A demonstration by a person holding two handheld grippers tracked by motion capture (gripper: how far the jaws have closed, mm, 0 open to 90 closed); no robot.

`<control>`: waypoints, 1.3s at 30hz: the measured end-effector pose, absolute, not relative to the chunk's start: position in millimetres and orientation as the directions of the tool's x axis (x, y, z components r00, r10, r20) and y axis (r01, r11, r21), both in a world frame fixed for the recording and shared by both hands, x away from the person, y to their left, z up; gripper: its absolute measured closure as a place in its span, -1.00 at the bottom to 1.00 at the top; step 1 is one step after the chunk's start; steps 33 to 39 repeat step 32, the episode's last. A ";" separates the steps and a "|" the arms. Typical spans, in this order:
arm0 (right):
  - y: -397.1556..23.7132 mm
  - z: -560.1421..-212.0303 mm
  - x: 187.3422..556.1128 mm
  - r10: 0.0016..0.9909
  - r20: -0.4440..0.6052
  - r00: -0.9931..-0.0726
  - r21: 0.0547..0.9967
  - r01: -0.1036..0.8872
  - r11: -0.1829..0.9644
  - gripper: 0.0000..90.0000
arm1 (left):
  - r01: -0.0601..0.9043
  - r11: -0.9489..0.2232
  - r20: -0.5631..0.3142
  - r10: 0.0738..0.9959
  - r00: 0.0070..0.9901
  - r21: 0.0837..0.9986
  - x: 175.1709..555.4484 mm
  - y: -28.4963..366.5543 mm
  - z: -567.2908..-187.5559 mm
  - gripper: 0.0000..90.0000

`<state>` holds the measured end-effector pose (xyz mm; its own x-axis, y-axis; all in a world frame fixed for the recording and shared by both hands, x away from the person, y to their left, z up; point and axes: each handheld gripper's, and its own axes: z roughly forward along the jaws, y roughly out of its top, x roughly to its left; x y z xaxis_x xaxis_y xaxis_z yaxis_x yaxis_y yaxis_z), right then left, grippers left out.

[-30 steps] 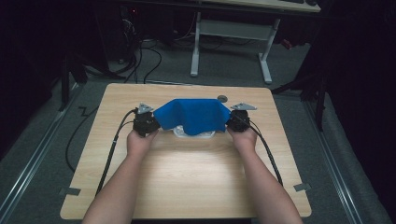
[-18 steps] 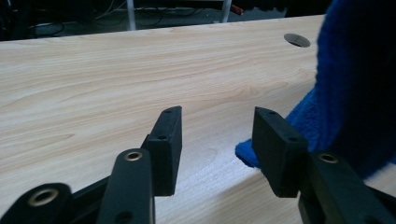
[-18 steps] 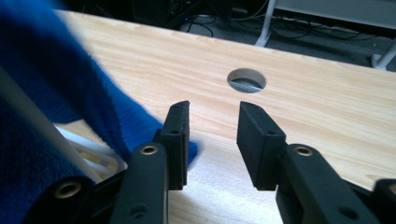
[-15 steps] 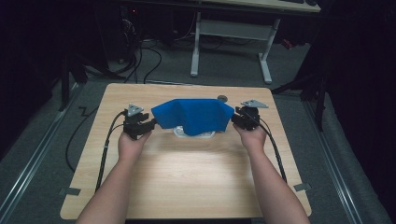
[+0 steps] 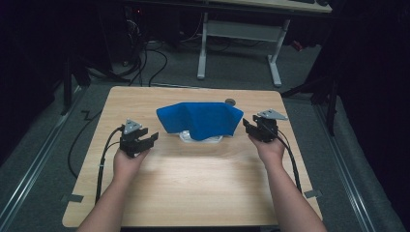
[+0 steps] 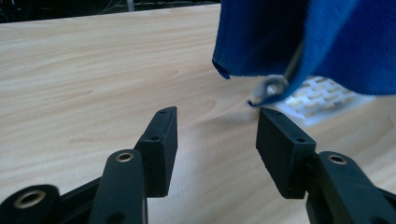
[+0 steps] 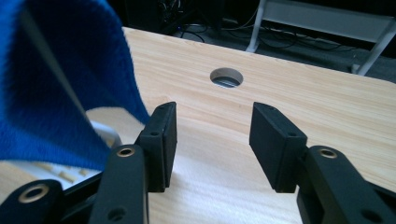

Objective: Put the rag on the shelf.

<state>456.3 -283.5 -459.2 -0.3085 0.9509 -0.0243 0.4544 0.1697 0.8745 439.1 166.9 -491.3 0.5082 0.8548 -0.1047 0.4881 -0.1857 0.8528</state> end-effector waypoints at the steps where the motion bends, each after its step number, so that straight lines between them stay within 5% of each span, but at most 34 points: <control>1: -284.7 -459.0 452.5 0.951 -0.022 -0.310 0.881 0.443 0.165 0.14 | 0.492 -0.182 -0.113 0.852 0.511 0.851 435.2 168.0 -491.9 0.09; 14: -288.4 -465.5 397.9 0.932 -0.025 -0.361 0.864 0.461 0.202 -0.11 | 0.540 -0.209 -0.147 0.827 0.543 0.815 375.3 186.7 -511.6 0.04; 25: -284.1 -512.4 311.8 0.914 -0.064 -0.400 0.836 0.479 0.269 -0.11 | 0.556 -0.294 -0.128 0.791 0.598 0.778 314.7 186.0 -529.8 -0.02; 39: -285.9 -511.0 305.8 0.926 -0.055 -0.374 0.850 0.469 0.240 -0.14 | 0.541 -0.319 -0.111 0.778 0.618 0.778 316.6 178.4 -529.6 -0.05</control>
